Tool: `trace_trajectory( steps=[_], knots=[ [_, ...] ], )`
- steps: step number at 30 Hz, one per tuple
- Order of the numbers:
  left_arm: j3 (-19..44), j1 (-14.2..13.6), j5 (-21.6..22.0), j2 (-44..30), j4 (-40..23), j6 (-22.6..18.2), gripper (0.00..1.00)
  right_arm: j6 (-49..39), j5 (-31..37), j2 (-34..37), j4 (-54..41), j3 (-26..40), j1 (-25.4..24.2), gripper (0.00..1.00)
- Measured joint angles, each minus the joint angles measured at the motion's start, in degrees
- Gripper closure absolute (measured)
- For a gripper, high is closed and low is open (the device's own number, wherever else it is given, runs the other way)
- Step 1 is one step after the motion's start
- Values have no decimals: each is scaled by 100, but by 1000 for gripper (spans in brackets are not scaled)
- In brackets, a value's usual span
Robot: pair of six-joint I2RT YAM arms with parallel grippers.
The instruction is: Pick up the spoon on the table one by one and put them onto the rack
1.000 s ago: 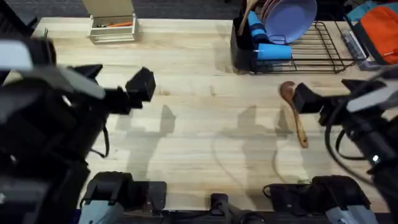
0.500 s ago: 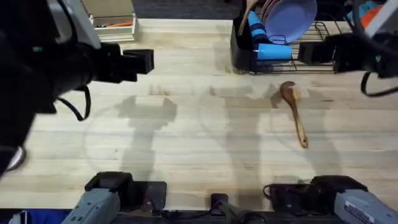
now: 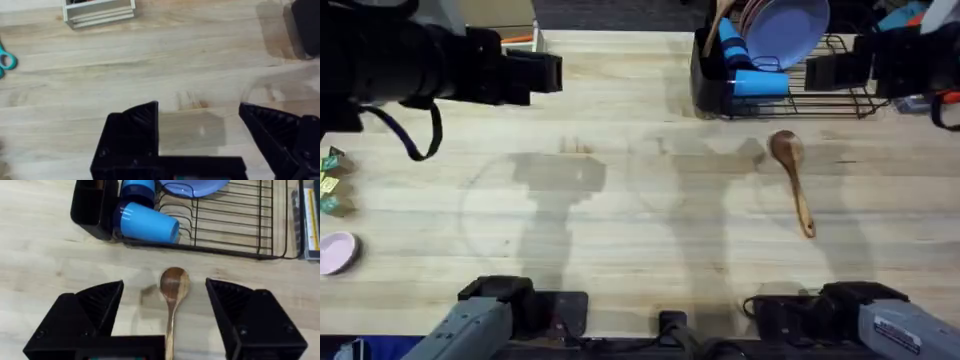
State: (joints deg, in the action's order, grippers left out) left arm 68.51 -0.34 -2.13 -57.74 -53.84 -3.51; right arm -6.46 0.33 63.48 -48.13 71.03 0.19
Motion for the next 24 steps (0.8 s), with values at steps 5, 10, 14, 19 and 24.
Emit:
trace_trajectory(
  steps=[5, 10, 14, 19, 24],
  knots=[
    [0, 0, -7, 0, -24, -2, 7, -121, -2, 0, -466, 126, 0, 5],
    [0, 0, -7, -2, -20, -2, 7, -59, -2, 0, -471, 128, 0, 6],
    [0, 0, -7, -2, -13, -2, 7, 7, -2, 0, -471, 131, 0, 5],
    [0, 0, -7, -1, -12, -2, 7, 28, -2, 1, -449, 131, 0, 5],
    [0, 0, -7, -2, -11, -2, 7, 29, 34, 2, -459, 131, 0, 6]
  ],
)
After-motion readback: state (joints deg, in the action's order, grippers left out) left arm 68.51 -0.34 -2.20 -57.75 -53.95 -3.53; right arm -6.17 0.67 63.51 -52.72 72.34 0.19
